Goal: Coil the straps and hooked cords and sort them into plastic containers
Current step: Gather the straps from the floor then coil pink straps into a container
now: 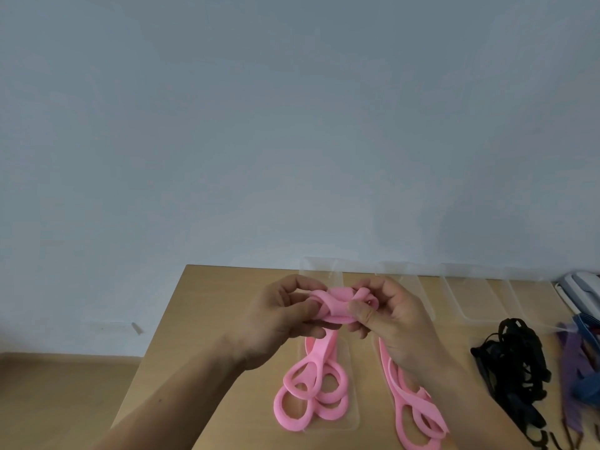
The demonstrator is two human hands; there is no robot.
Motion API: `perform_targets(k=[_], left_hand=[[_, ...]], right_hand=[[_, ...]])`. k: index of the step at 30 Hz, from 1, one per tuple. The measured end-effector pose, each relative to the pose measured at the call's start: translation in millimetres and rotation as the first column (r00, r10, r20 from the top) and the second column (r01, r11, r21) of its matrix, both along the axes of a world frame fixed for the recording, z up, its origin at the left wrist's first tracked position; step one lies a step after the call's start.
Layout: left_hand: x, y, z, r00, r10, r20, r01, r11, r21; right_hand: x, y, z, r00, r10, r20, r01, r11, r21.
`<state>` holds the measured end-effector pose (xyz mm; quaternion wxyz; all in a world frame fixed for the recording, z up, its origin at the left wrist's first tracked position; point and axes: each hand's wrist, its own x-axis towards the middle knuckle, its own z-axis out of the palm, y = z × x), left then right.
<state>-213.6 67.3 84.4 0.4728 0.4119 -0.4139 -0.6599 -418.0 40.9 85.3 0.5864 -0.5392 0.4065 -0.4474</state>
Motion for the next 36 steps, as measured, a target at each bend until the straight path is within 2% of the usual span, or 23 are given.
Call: perform_targets(k=[5, 9, 13, 16, 18, 20, 23, 24, 26, 32, 36], left_hand=[[-6, -3, -10, 0.992, 0.111, 0.057, -0.107, 0.992, -0.064], [-9, -3, -13, 0.962, 0.168, 0.217, -0.143, 0.982, -0.126], [-11, -1, -16, 0.856, 0.216, 0.471, -0.116, 0.966, -0.233], [-11, 1, -18, 0.785, 0.270, 0.557, -0.106, 0.945, -0.308], [-11, 2, -20, 0.760, 0.307, 0.573, -0.114, 0.931, -0.348], [-8, 1, -18, 0.776, 0.297, 0.556, -0.115, 0.934, -0.339], [2, -2, -12, 0.921, 0.150, 0.360, -0.072, 0.973, -0.221], [5, -3, -10, 0.952, 0.100, 0.290, -0.045, 0.981, -0.189], [8, -3, -11, 0.968, 0.034, 0.247, 0.008, 0.986, -0.166], [5, -4, -23, 0.962, 0.050, 0.269, -0.005, 0.986, -0.168], [1, -3, -22, 0.900, 0.139, 0.414, -0.056, 0.977, -0.205]], right_hand=[[5, -2, -4, 0.995, -0.092, -0.040, 0.090, 0.996, -0.027], [6, -5, -9, 0.992, -0.101, -0.076, 0.098, 0.994, -0.036], [7, -8, -12, 0.990, -0.107, -0.091, 0.104, 0.994, -0.036], [8, -8, -13, 0.991, -0.105, -0.089, 0.101, 0.994, -0.042], [8, -8, -13, 0.992, -0.103, -0.077, 0.100, 0.994, -0.038], [10, -8, -13, 0.993, -0.098, -0.060, 0.097, 0.995, -0.024], [9, -8, -12, 0.995, -0.094, -0.025, 0.094, 0.995, 0.015], [9, -8, -11, 0.995, -0.100, -0.013, 0.100, 0.995, 0.029], [8, -9, -10, 0.993, -0.115, -0.001, 0.115, 0.992, 0.050], [10, -10, -11, 0.991, -0.134, 0.010, 0.134, 0.990, 0.040], [13, -8, -13, 0.991, -0.131, -0.009, 0.131, 0.991, 0.025]])
